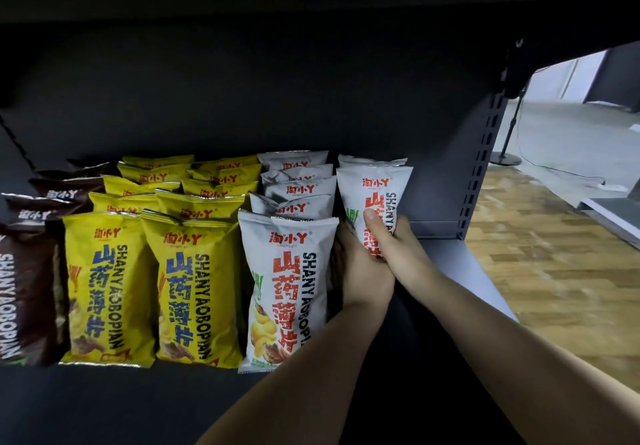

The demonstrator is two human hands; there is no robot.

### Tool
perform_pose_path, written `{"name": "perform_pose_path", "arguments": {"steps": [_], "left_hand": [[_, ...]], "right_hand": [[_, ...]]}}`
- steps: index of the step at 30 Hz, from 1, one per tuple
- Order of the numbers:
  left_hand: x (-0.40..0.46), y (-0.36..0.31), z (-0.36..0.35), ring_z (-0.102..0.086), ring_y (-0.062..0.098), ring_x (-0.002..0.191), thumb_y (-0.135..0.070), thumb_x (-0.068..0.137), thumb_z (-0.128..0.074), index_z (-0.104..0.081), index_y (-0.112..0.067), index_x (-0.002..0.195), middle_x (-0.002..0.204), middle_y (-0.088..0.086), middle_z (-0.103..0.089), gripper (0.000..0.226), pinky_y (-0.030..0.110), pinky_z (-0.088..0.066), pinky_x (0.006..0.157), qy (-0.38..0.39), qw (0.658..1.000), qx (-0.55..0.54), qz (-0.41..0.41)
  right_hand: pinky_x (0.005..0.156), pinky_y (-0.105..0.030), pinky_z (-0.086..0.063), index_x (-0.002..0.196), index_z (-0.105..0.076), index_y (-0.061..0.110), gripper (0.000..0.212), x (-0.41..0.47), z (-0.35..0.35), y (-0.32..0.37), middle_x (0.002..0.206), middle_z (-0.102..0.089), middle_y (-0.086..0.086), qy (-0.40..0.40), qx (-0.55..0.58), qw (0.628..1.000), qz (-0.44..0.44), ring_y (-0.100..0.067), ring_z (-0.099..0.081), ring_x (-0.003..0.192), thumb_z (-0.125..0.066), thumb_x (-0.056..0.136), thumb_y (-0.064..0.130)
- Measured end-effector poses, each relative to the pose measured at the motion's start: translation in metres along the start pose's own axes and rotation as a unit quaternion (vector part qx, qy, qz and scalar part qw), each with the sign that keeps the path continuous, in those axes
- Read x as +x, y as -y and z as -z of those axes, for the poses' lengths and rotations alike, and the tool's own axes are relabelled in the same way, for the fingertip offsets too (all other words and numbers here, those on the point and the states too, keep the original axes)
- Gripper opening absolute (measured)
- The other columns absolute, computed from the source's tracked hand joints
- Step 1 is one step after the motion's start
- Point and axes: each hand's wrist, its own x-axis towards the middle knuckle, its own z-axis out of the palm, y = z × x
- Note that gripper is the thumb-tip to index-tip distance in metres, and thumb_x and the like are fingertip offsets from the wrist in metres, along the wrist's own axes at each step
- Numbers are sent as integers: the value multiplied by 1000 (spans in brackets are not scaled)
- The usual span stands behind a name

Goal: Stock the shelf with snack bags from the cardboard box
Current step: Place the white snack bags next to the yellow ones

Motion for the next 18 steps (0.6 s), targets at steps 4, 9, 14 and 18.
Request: {"name": "perform_pose_path", "arguments": {"steps": [4, 9, 14, 18], "left_hand": [[-2, -1, -1, -52, 16, 121, -65, 80, -27, -43, -15, 128, 127, 4, -55, 71, 35, -43, 99, 10, 1000, 18, -4], [2, 4, -3, -49, 17, 124, -60, 89, -33, -41, -16, 130, 130, 5, -52, 61, 37, -42, 102, 15, 999, 33, -7], [-8, -6, 7, -40, 22, 131, -53, 91, -24, -23, -11, 147, 140, 10, -42, 70, 33, -33, 109, 21, 997, 75, 2], [-38, -23, 27, -40, 33, 129, -37, 89, -52, -18, -6, 146, 137, 19, -41, 73, 45, -37, 104, 28, 998, 49, -15]], "right_hand": [[77, -20, -44, 116, -50, 20, 37, -3, -2, 1, 109, -63, 7, -20, 6, 1000, -7, -7, -62, 96, -52, 92, 49], [74, -15, -49, 113, -63, 19, 30, -9, -7, 0, 101, -71, 7, -51, 46, 997, 22, -2, -66, 91, -57, 92, 41], [68, -14, -47, 110, -61, 17, 33, -18, -6, -2, 99, -70, 8, -87, 35, 996, 13, 1, -64, 87, -55, 92, 44], [67, -17, -44, 108, -62, 10, 29, -33, 4, -5, 92, -68, 7, -103, 10, 995, 8, 0, -61, 81, -50, 96, 33]]}}
